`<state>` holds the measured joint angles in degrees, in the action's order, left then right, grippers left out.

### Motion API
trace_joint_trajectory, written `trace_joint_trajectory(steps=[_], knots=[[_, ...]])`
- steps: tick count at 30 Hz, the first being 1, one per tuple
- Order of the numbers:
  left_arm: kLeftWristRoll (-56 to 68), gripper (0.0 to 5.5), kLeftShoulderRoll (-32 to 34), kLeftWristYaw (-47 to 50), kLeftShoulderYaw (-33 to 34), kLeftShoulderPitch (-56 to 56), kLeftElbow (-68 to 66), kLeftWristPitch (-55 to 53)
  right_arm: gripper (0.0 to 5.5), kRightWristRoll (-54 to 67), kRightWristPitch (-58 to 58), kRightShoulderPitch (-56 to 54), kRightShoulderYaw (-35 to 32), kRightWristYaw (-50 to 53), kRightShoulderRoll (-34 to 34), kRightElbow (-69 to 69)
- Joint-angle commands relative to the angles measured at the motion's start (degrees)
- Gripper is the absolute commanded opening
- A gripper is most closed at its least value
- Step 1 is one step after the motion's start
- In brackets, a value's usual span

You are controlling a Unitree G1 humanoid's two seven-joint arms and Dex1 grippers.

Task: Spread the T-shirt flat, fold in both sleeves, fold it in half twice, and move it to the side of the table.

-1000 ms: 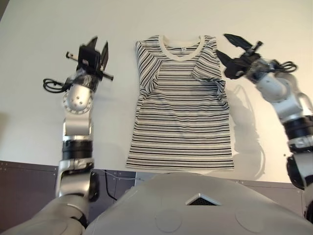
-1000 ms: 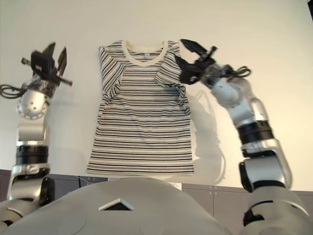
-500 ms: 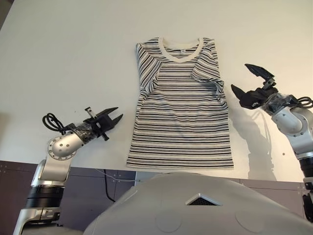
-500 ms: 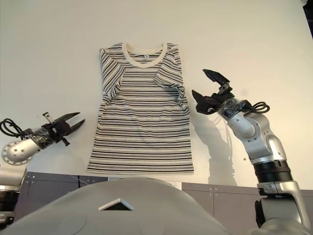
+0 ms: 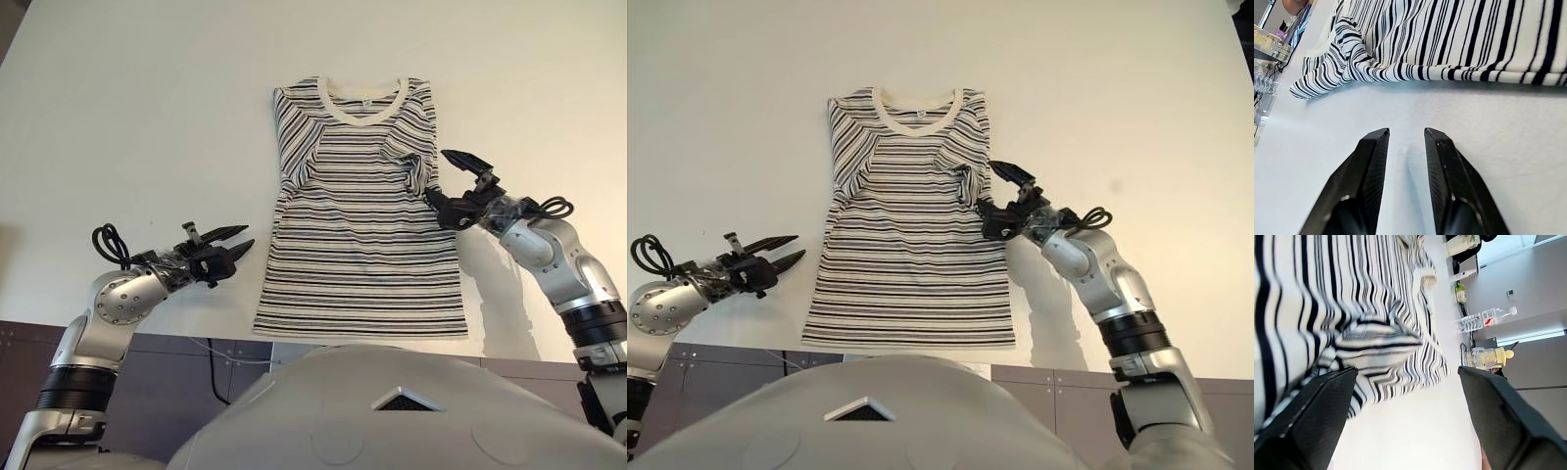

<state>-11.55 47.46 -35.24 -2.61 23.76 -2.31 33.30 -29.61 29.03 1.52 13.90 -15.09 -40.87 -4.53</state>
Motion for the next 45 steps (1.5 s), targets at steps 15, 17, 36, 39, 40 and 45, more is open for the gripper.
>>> trace_joint_trajectory(steps=[15, 17, 36, 39, 40, 45], knots=[[-3.6, 2.26, 15.2, -10.1, -2.5, 15.7, 9.1, 12.3, 3.85, 11.7, 26.4, 23.3, 0.4, -19.9, -30.5, 12.2], [-4.6, 2.26, 14.8, -9.8, -4.2, 14.0, 7.6, 13.2, 3.85, 11.9, 25.3, 23.0, 1.0, -20.8, -29.6, 13.1], [-6.9, 0.1, 13.8, -4.8, -11.5, 9.4, -0.3, 20.0, 0.13, 13.0, 24.9, 21.6, 3.9, -23.0, -24.9, 10.8], [6.3, 0.1, 15.8, -8.0, -12.4, 12.9, 5.1, 10.4, 0.11, 26.2, 15.5, 24.8, 5.8, -27.5, -27.0, 14.7], [12.4, 0.1, 17.1, -10.3, -13.3, 14.5, 8.2, 5.1, 0.11, 32.0, 11.3, 26.4, 6.5, -29.4, -28.1, 17.0], [41.5, 0.1, 23.9, -20.0, -10.9, 20.8, 21.6, -16.9, 0.11, 53.7, -1.0, 34.3, 7.2, -42.4, -36.8, 24.7]])
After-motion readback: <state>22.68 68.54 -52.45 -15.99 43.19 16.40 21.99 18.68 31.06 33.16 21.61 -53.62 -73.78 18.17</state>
